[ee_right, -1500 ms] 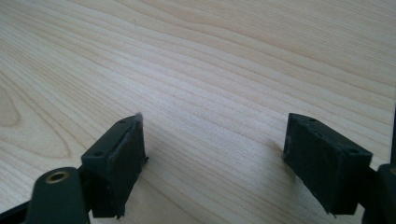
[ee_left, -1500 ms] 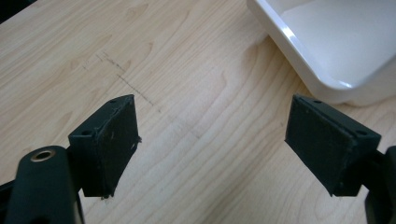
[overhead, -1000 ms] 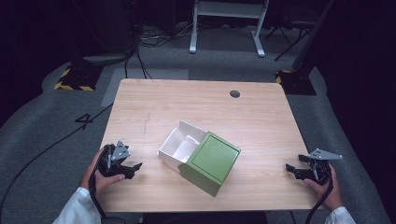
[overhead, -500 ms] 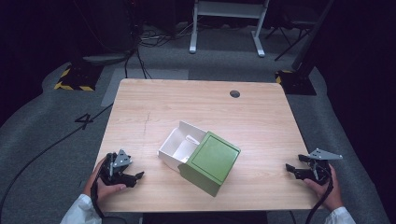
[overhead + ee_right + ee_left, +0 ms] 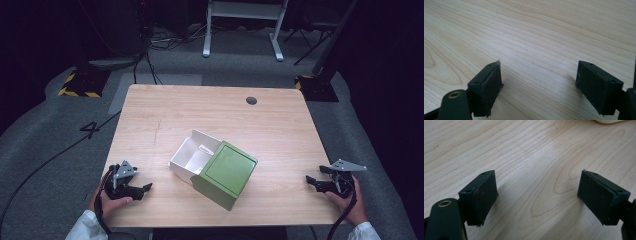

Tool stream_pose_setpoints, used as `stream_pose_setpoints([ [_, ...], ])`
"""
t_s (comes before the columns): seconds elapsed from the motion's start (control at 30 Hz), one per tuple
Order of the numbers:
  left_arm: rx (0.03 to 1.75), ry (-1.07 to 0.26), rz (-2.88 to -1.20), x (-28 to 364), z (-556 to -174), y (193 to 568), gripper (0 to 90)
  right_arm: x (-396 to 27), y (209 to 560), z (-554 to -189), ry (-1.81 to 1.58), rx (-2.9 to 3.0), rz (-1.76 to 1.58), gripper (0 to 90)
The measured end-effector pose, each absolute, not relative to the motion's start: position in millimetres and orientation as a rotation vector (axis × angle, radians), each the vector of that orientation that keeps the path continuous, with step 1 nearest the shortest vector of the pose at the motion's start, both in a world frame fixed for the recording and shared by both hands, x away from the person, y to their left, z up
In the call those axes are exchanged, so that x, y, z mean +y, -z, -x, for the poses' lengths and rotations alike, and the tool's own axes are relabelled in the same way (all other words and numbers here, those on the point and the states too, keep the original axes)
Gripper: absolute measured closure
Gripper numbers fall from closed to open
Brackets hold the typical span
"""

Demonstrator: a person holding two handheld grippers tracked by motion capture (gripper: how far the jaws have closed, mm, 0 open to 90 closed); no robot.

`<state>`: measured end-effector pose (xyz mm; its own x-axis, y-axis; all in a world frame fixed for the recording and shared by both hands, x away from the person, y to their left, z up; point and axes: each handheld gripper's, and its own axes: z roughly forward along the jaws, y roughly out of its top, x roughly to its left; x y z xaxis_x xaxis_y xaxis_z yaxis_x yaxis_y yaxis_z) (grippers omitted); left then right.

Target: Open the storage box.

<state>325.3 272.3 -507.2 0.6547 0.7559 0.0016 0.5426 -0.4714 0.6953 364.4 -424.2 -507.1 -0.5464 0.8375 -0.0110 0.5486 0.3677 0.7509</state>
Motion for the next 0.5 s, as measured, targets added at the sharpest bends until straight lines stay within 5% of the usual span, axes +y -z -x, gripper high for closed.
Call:
stream_pose_setpoints([
  [0.5,0.998,-0.404,-2.195,272.4,-326.1,507.2,16.3,-424.0,507.1,-363.7,-1.004,2.237,-1.215,20.7],
])
